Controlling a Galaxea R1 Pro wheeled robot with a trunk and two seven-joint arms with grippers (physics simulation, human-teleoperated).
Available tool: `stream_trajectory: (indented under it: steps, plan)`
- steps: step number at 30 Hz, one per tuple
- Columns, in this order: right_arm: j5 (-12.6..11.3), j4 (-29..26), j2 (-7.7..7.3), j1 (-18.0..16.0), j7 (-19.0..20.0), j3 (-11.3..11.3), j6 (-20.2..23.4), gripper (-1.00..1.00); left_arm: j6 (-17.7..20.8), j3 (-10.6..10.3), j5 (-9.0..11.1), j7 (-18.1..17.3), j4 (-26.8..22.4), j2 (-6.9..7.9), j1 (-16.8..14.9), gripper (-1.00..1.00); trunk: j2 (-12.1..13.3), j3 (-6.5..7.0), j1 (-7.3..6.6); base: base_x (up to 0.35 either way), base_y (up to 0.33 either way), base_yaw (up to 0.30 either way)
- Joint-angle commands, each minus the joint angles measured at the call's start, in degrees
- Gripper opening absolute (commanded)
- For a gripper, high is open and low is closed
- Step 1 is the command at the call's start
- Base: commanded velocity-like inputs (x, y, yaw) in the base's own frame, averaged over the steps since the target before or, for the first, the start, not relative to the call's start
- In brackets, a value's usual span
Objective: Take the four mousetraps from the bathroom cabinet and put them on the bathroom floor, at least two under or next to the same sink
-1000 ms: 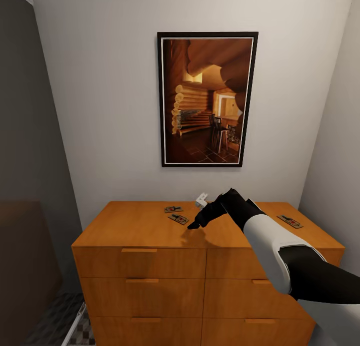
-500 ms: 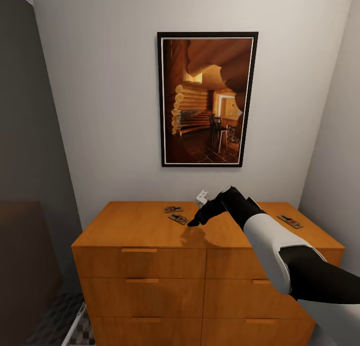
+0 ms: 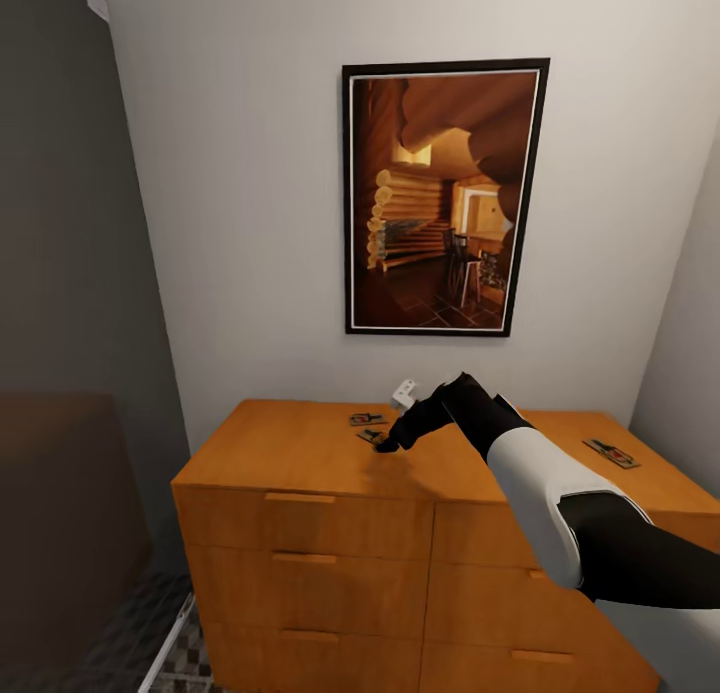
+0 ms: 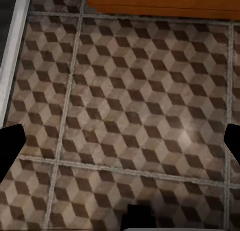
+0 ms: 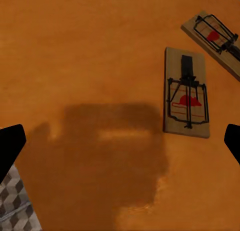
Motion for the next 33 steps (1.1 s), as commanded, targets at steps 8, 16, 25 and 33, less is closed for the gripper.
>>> stream_trajectory:
  steps: [8,16,25,33]
  plan:
    - [0.2,-0.1,-0.01,0.0,0.3,0.1,0.4,1.0,-0.2,0.0,0.0,0.1,0.1,0.02,0.0,1.0,0.0,-0.07,0.0,0.0,0.0,0.261]
    - [0.2,-0.1,-0.07,0.0,0.3,0.1,0.4,1.0,-0.2,0.0,0.0,0.1,0.1,0.02,0.0,1.0,0.0,-0.12,0.0,0.0,0.0,0.176]
    - [0.2,-0.1,-0.03,0.0,0.3,0.1,0.4,1.0,-0.2,0.0,0.0,0.1,0.1,-0.02,0.0,1.0,0.0,-0.13,0.0,0.0,-0.001,0.026]
    - [0.2,-0.1,-0.07,0.0,0.1,0.1,0.4,1.0,-0.2,0.0,0.0,0.1,0.0,0.02,0.0,1.0,0.0,-0.13,0.0,0.0,-0.096,0.002]
